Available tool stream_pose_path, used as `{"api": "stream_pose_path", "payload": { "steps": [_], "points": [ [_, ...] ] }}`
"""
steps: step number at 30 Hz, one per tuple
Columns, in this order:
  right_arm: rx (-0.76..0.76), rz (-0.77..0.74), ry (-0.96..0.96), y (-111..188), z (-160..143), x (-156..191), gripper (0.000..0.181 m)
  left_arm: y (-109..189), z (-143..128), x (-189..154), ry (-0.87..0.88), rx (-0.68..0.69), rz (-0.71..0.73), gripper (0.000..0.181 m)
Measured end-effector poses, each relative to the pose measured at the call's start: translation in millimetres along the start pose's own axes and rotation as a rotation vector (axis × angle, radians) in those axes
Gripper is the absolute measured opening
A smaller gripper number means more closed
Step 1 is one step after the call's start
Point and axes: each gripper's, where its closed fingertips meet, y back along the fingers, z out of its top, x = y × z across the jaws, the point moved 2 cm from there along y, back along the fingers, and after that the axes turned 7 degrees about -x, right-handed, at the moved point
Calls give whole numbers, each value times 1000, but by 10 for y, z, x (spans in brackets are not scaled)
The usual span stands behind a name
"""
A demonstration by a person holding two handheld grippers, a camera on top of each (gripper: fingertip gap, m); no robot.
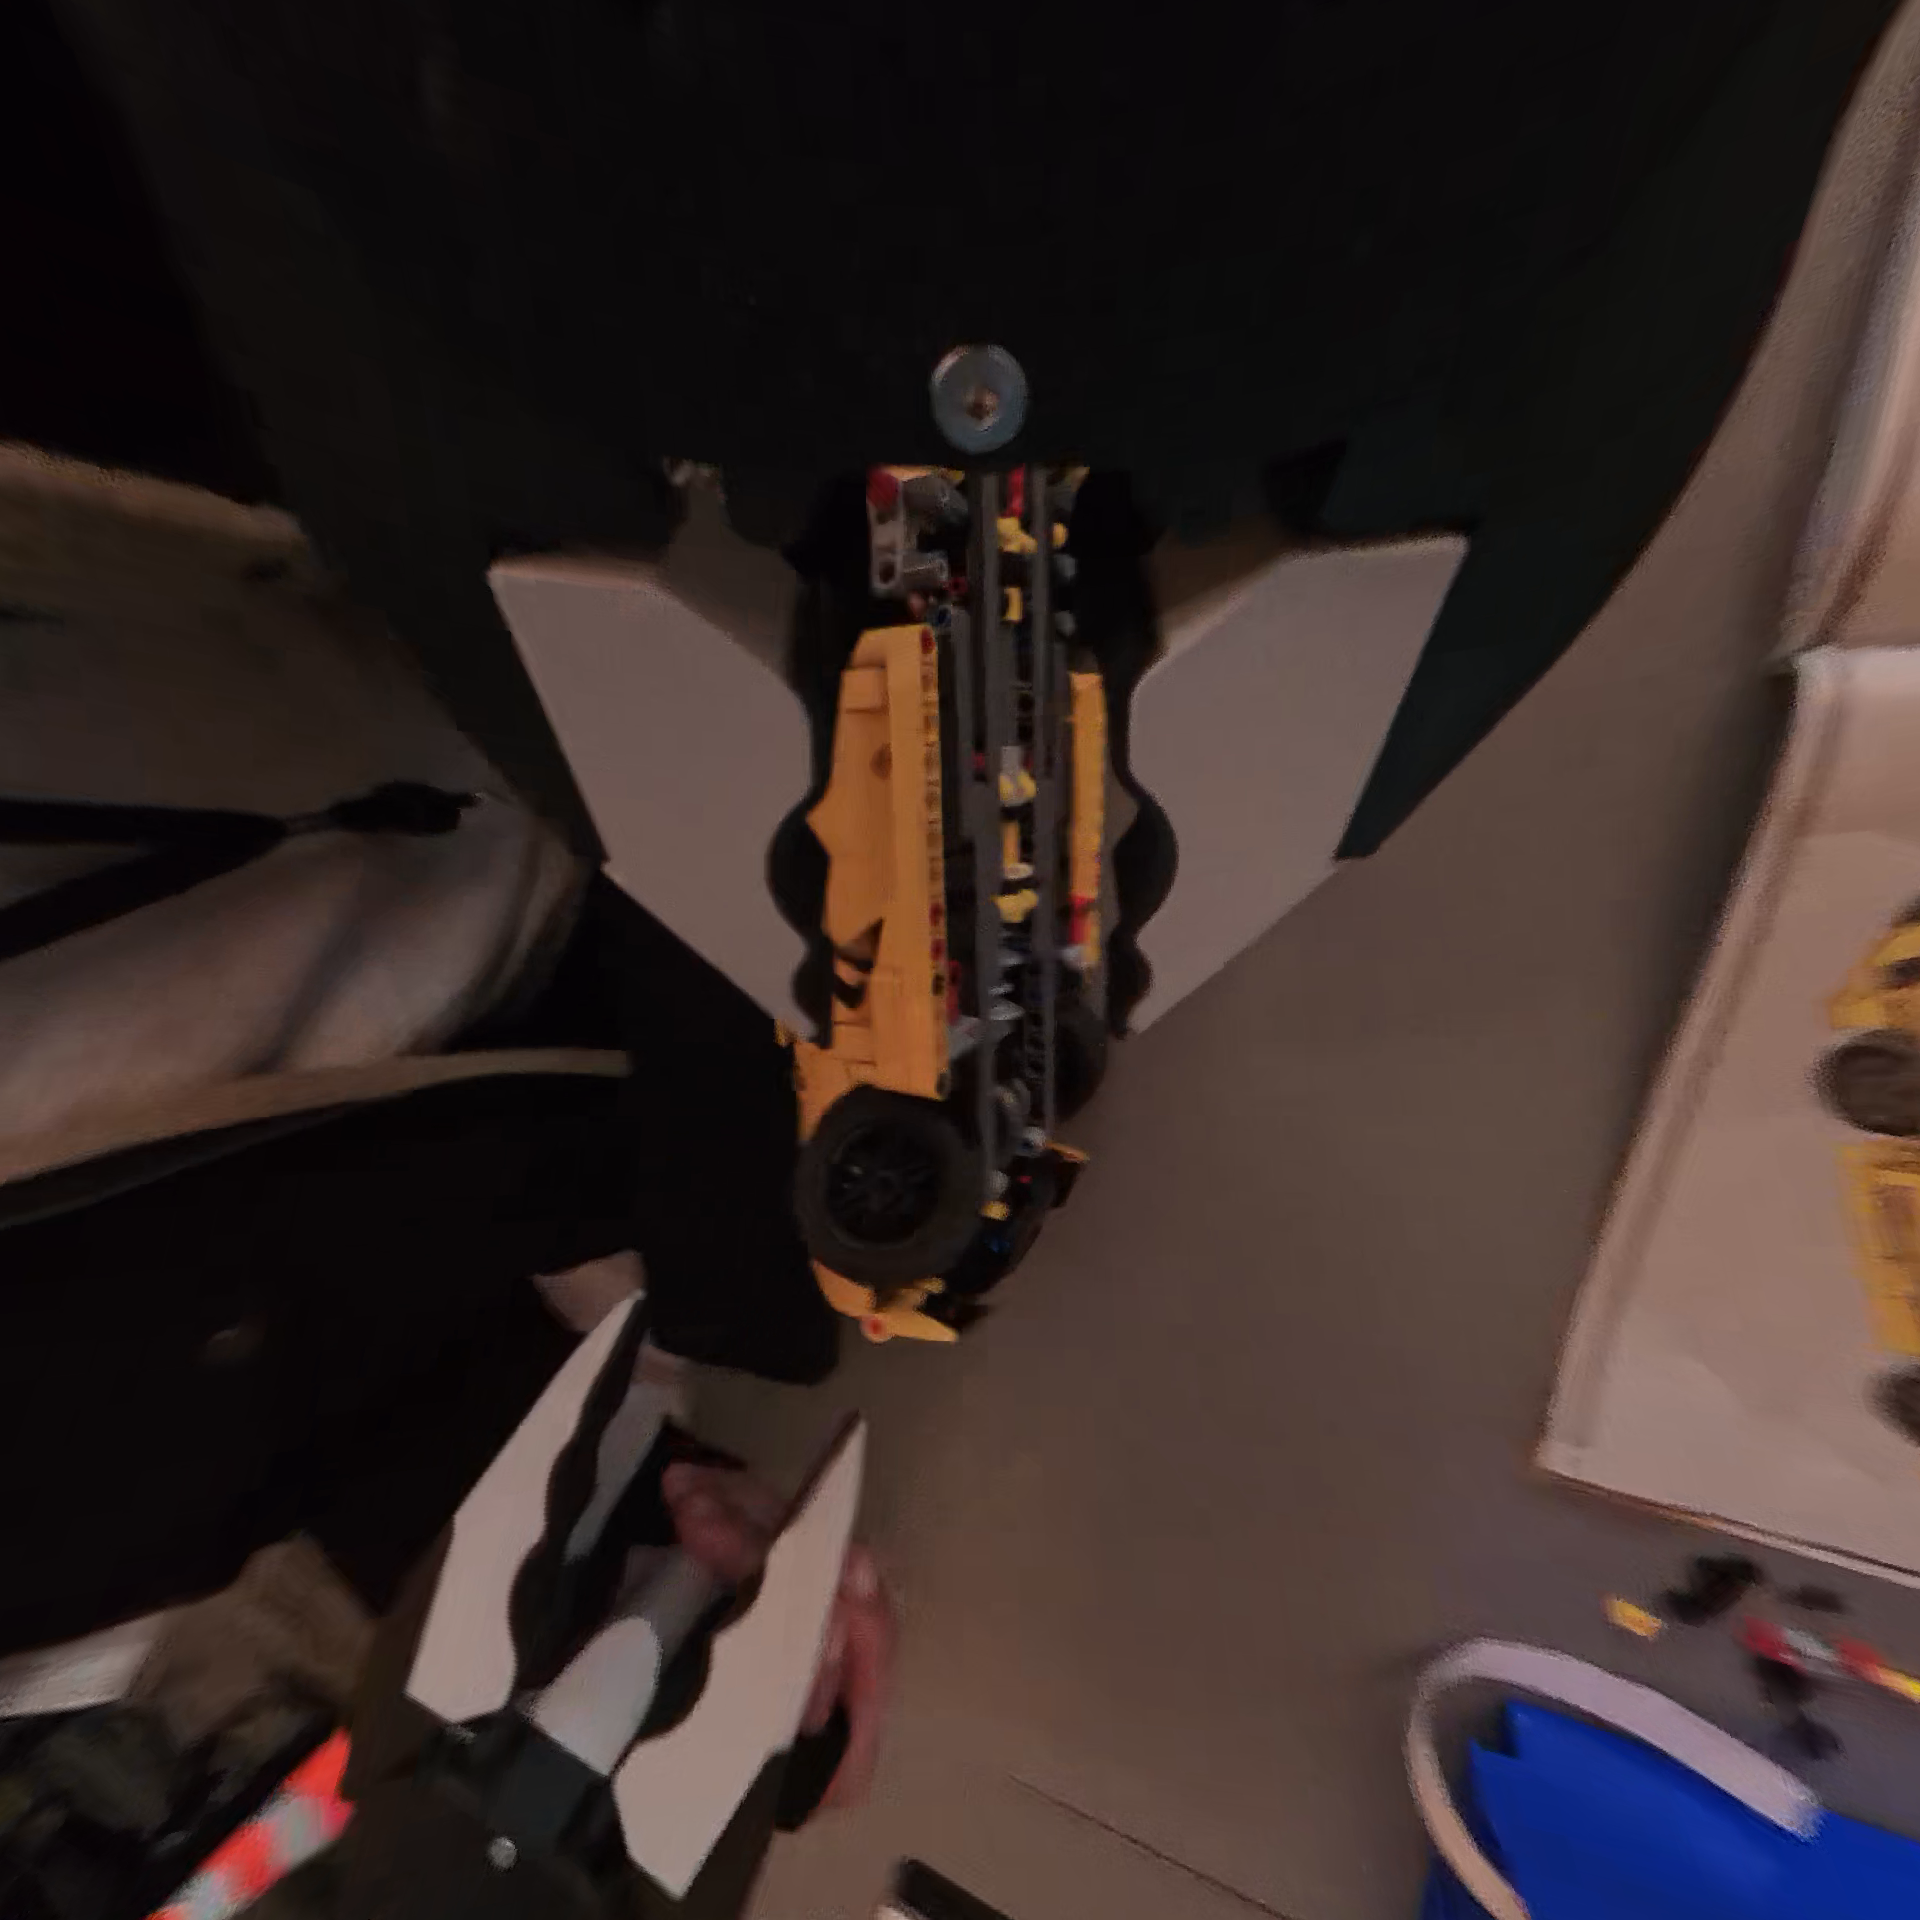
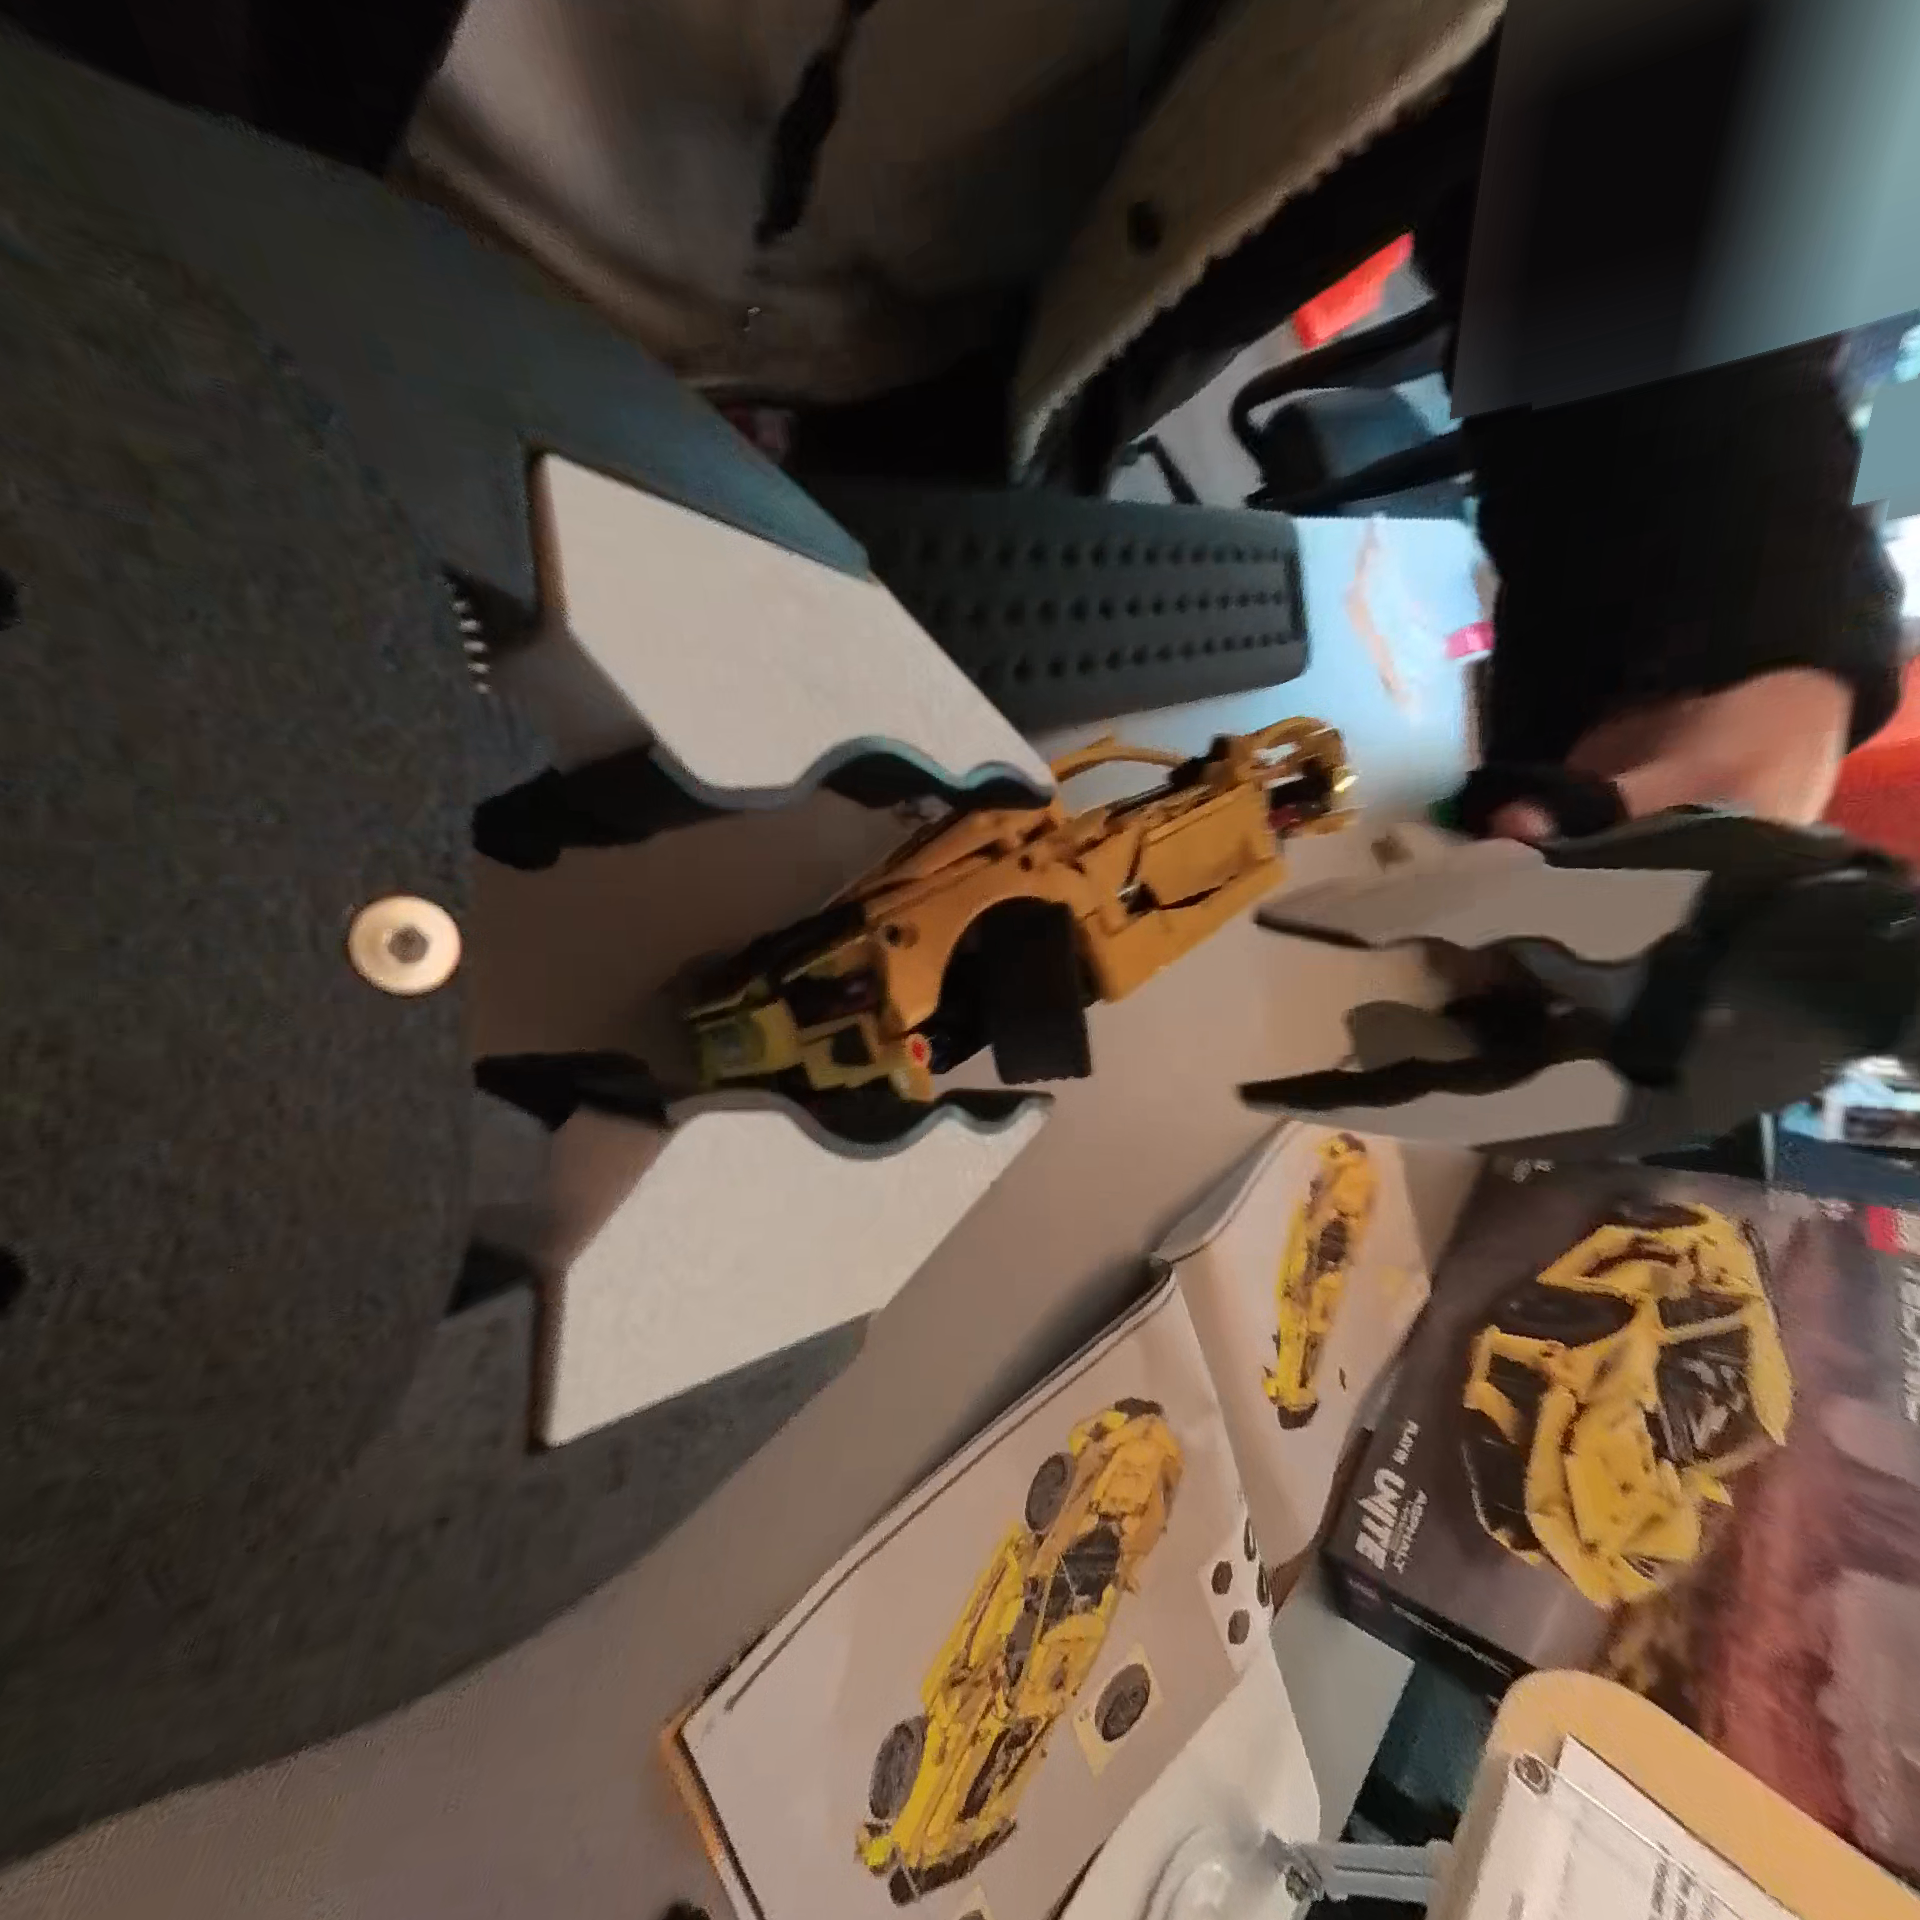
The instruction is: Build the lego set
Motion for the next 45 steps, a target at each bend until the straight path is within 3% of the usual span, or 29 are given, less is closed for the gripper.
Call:
{"api": "stream_pose_path", "payload": {
  "steps": [2, 4, 9, 15, 18, 22, 26, 31, 34, 41, 45],
  "points": [
    [-17, -54, -36, -43, 77, -4, 53, -37, -106, -39, 119, 72, -173, 66],
    [25, -101, -60, -126, 53, -28, 52, -62, -195, -64, 193, 150, -311, 67],
    [154, -91, -225, -292, -76, -206, 44, -208, -67, 32, 318, 174, -461, 66],
    [203, 94, -467, -280, 71, -312, 50, -345, -151, -71, 279, 231, -552, 66],
    [339, 162, -553, -382, -49, -364, 58, -416, -243, -63, 291, 251, -560, 65],
    [485, 382, -696, -470, -115, -460, 58, -485, -318, -56, 307, 252, -588, 57],
    [611, 649, -828, -548, -127, -392, 74, -476, -320, -73, 369, 208, -647, 51],
    [803, 749, -836, -591, -411, -281, 69, -459, -311, -75, 433, 129, -663, 52],
    [838, 810, -842, -562, -435, -261, 59, -456, -312, -82, 447, 111, -667, 52],
    [795, 889, -803, -548, -441, -290, 58, -457, -307, -48, 440, 115, -651, 50],
    [765, 895, -584, -510, -440, -243, 57, -445, -284, -5, 462, 109, -645, 45]
  ]
}}
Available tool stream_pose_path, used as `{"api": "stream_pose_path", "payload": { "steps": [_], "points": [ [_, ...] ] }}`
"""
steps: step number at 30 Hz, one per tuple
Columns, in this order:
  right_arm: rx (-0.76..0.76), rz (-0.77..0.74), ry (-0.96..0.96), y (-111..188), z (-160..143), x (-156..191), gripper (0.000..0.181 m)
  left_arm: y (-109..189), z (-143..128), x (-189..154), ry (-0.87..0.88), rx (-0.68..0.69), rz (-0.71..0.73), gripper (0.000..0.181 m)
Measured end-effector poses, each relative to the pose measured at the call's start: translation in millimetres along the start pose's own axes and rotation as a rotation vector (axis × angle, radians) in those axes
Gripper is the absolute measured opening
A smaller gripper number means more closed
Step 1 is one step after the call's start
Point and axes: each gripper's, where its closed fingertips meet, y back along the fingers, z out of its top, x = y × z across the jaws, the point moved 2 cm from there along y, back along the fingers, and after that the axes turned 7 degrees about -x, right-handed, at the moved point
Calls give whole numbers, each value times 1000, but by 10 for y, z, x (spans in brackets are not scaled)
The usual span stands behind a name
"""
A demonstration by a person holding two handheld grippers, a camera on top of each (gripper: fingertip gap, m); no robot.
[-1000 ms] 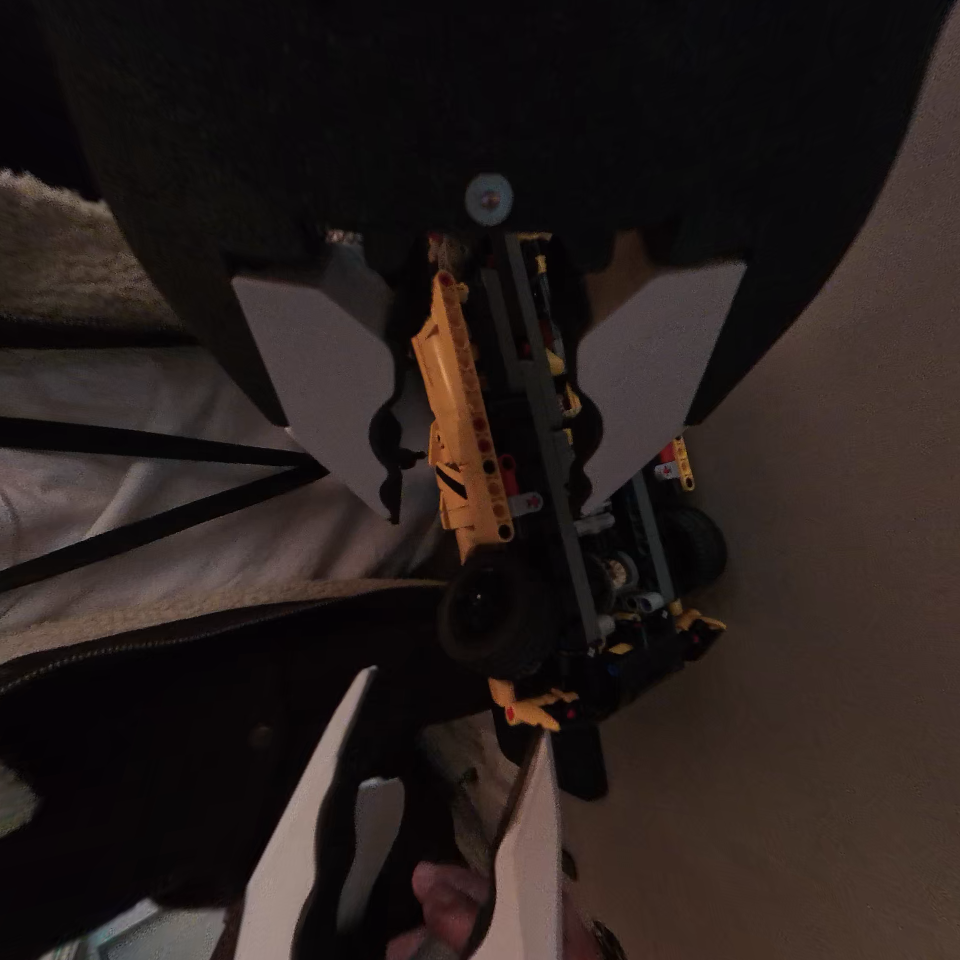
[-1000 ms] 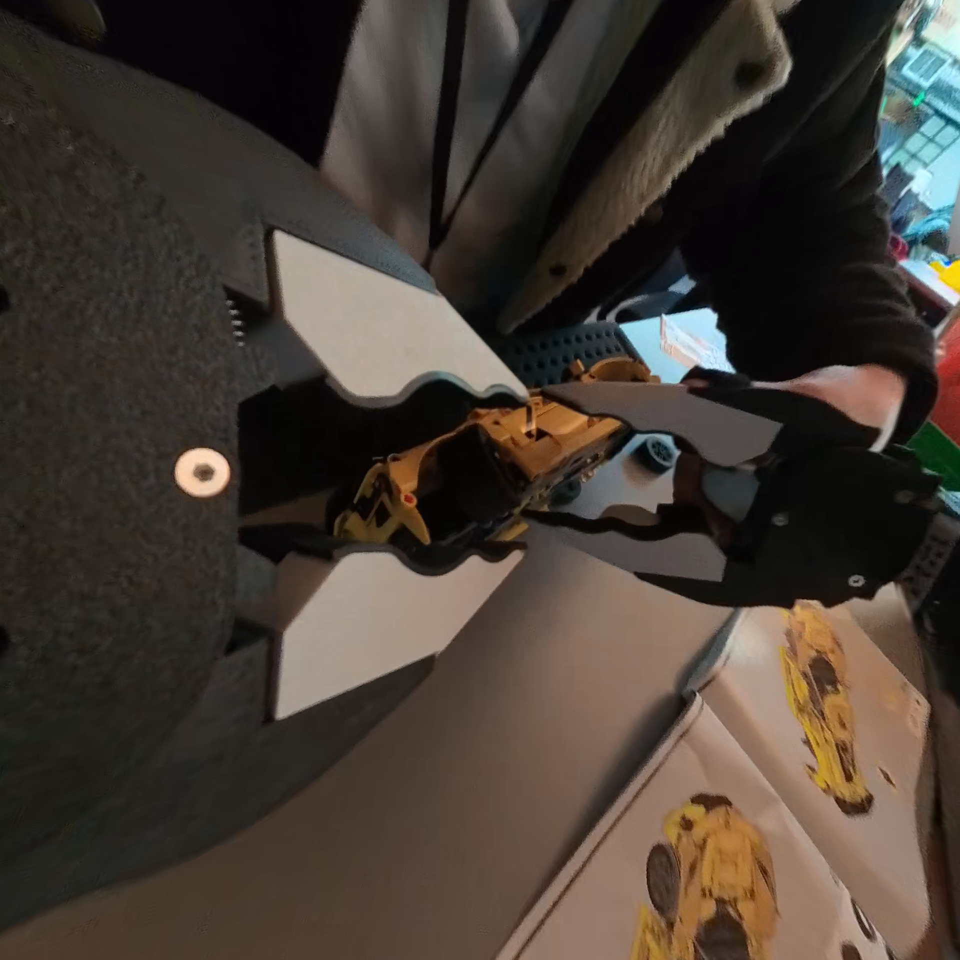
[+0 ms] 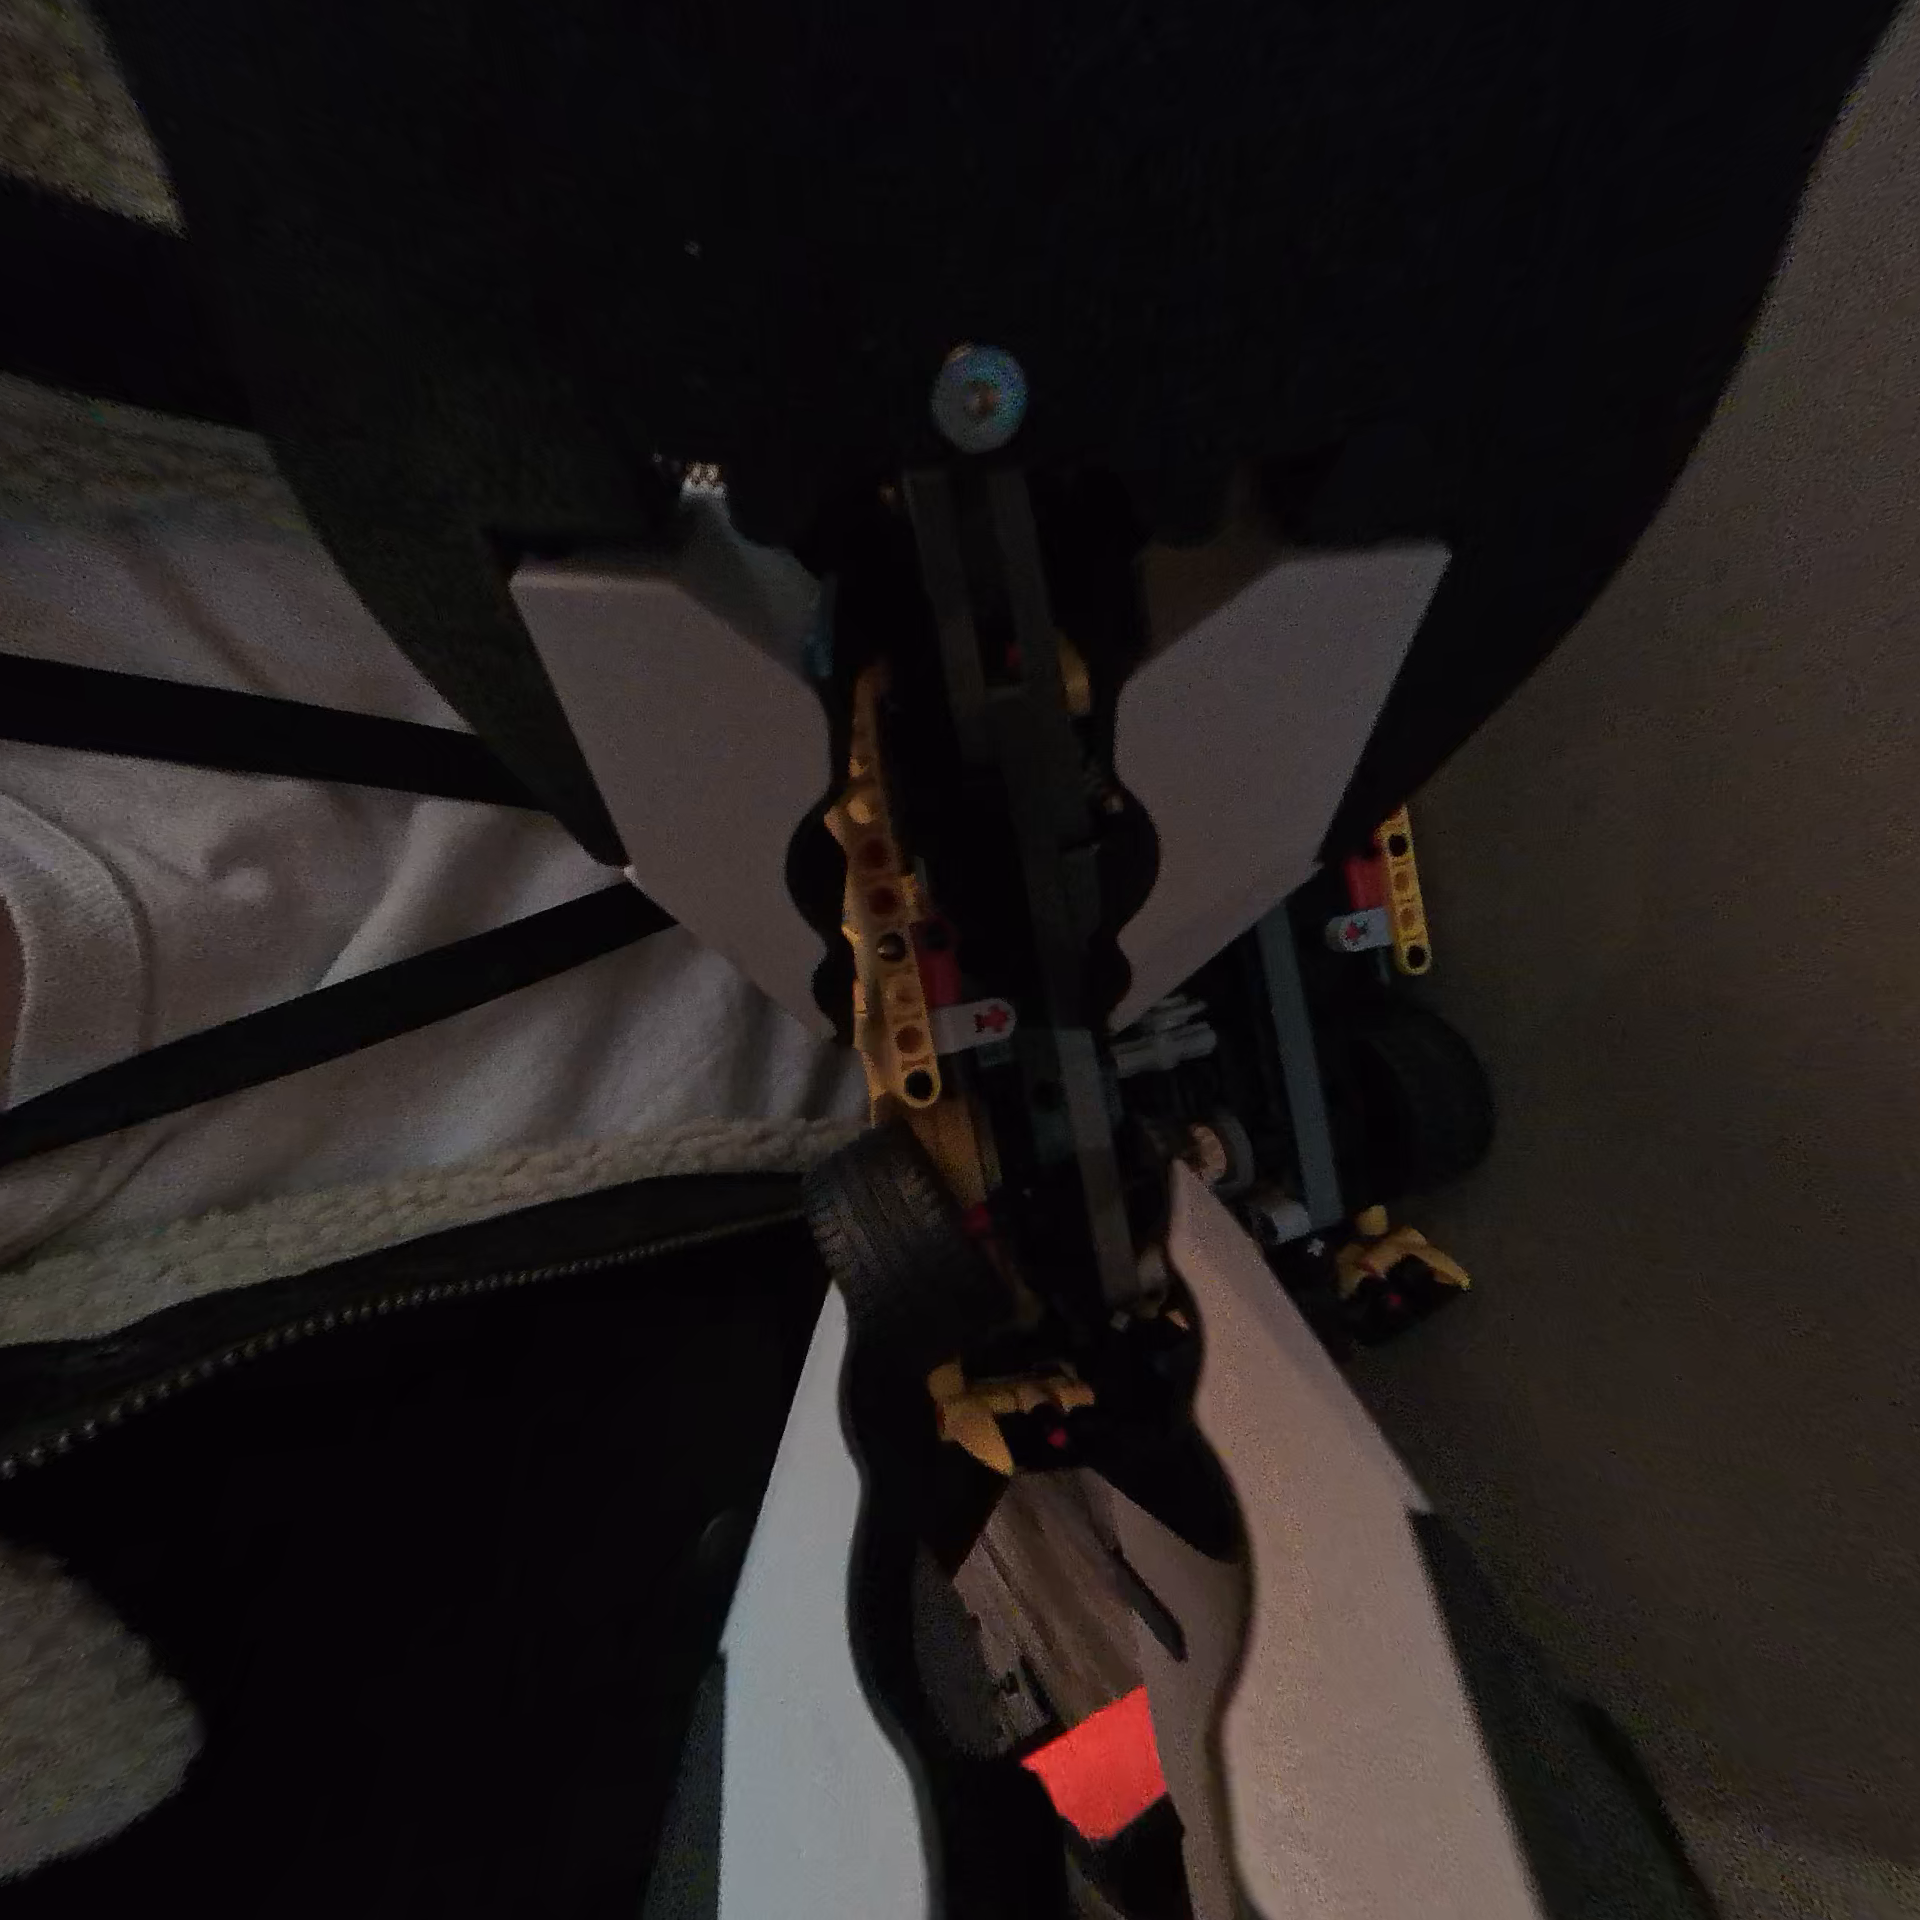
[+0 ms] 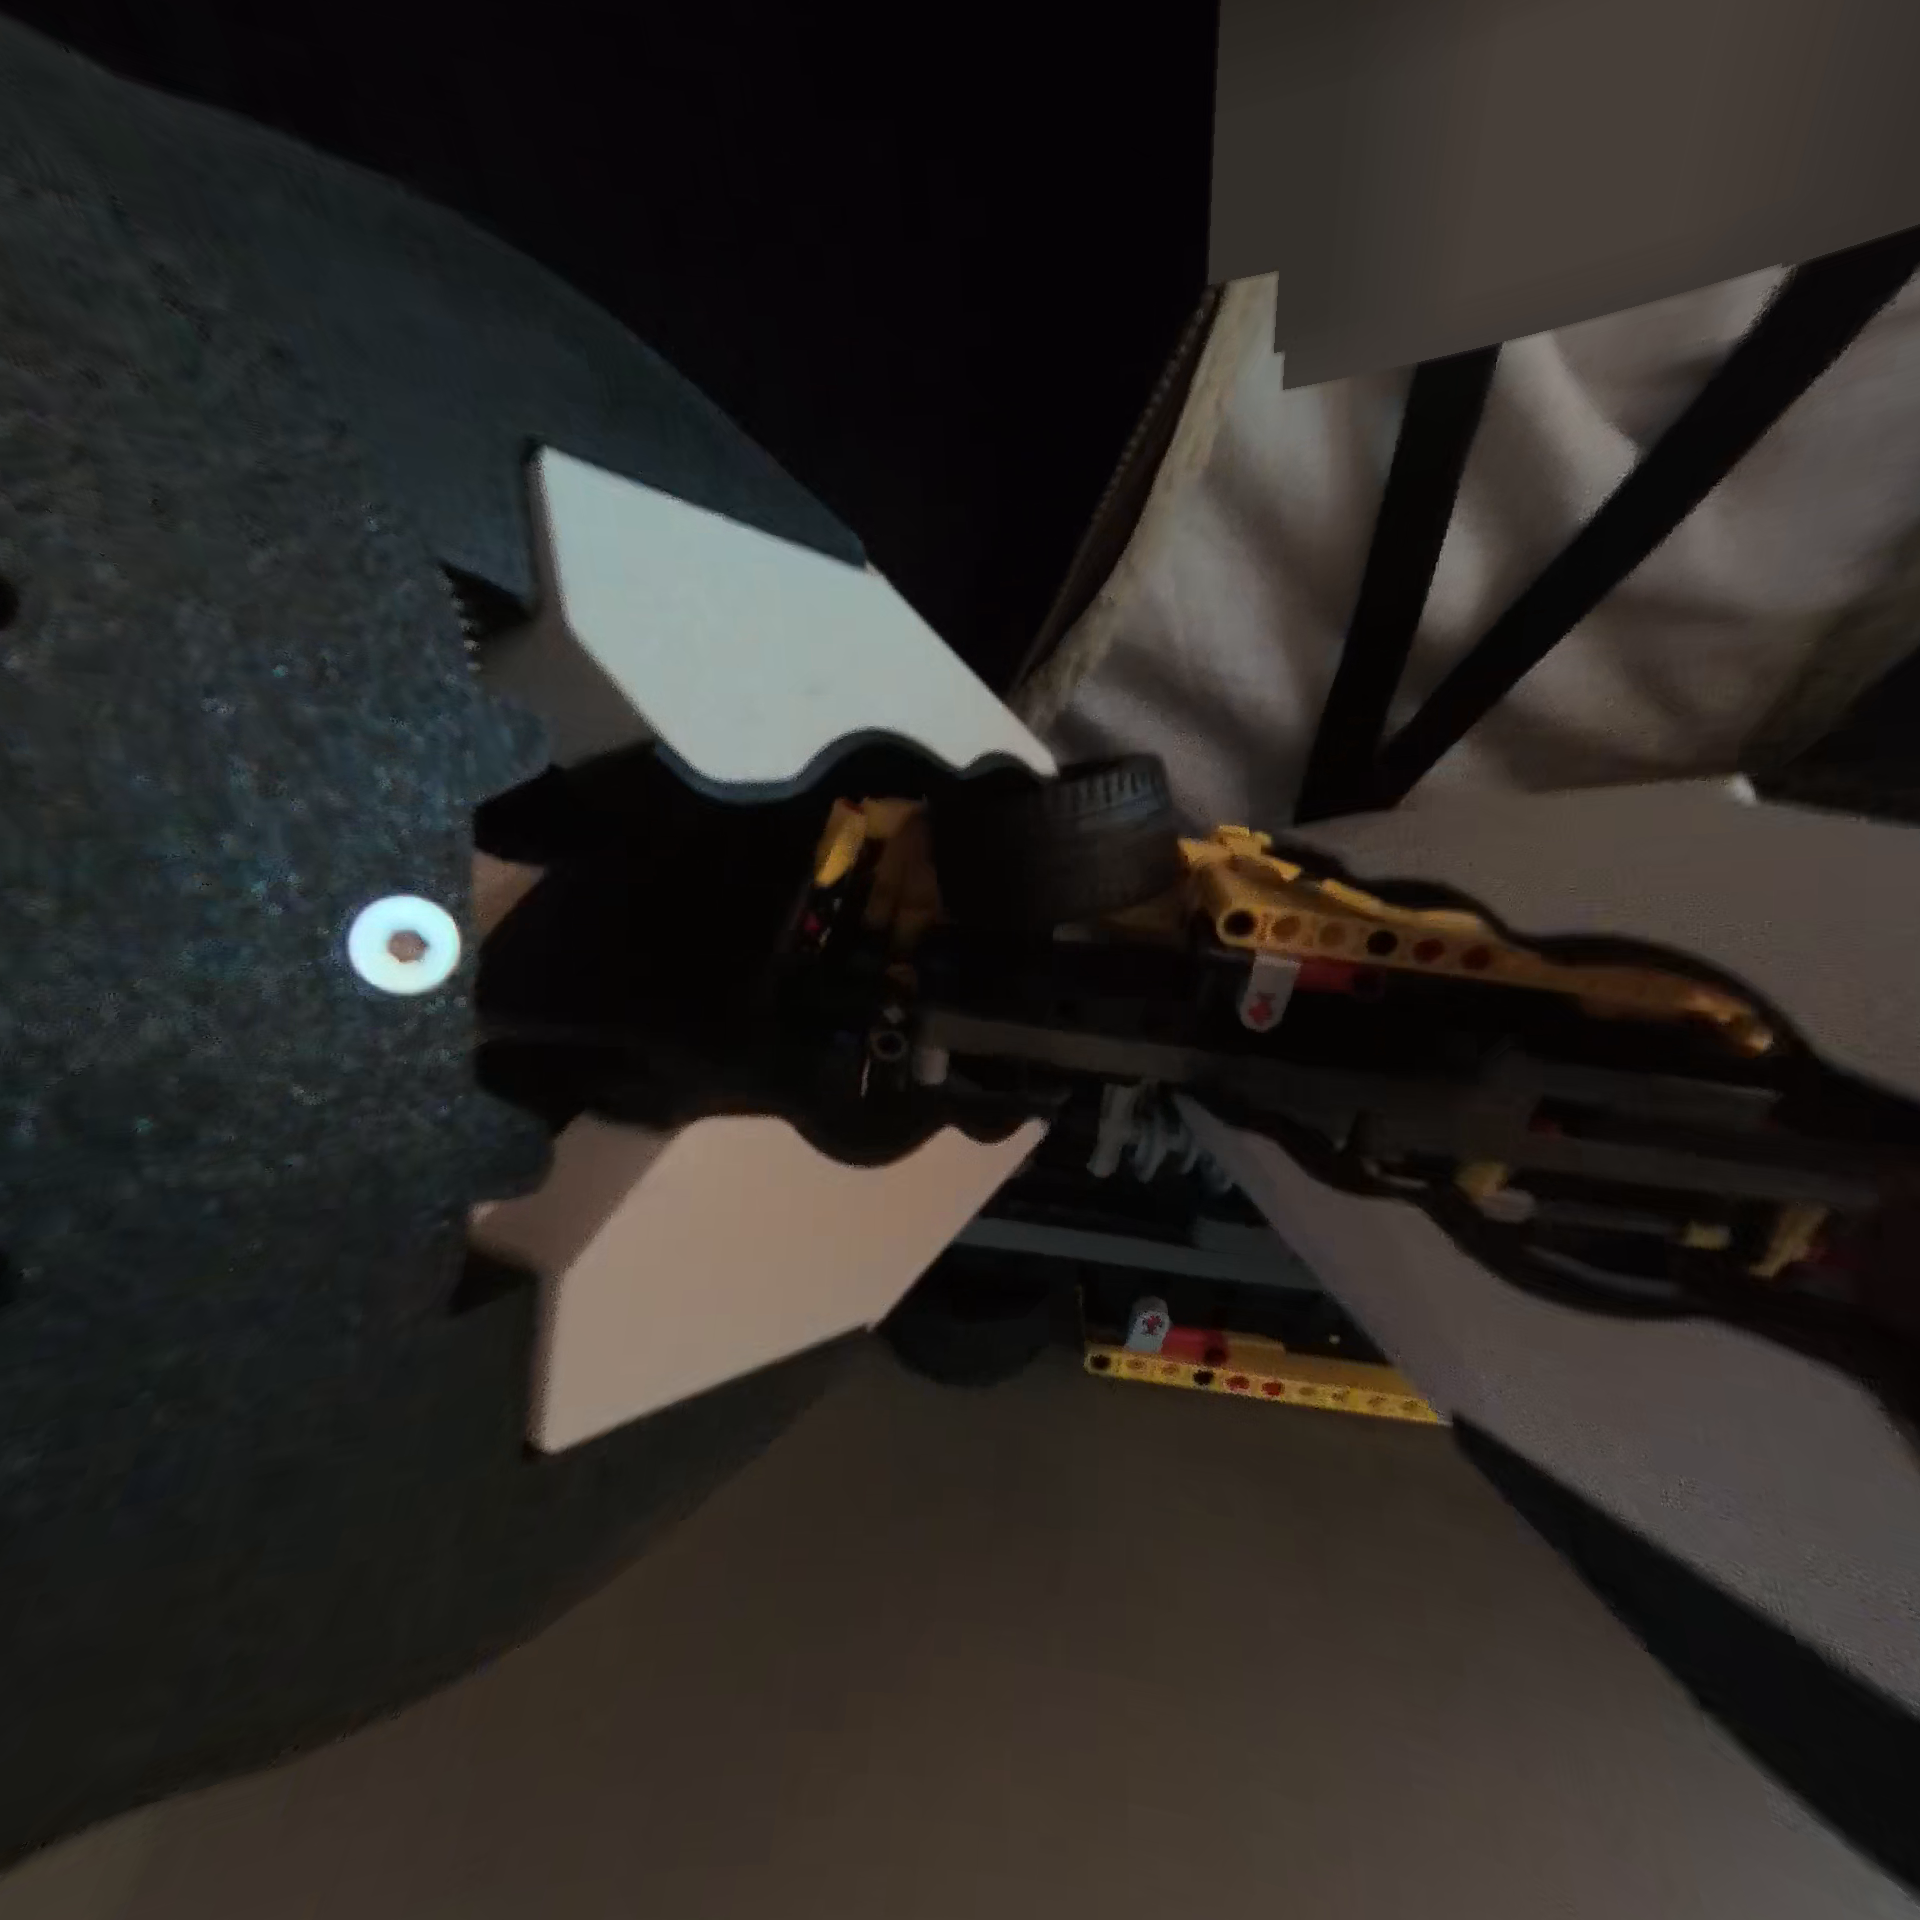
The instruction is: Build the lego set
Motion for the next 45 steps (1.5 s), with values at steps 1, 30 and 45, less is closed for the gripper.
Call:
{"api": "stream_pose_path", "payload": {
  "steps": [1, 30, 45],
  "points": [
    [4, 2, 3, 5, 15, 29, 50, 5, 2, 1, -5, 1, 1, 45],
    [78, 76, -58, -48, 11, 31, 52, -7, 3, -5, -61, 23, 69, 43],
    [114, 74, -33, -43, 17, 19, 50, 5, 8, 7, -47, 21, 68, 43]
  ]
}}
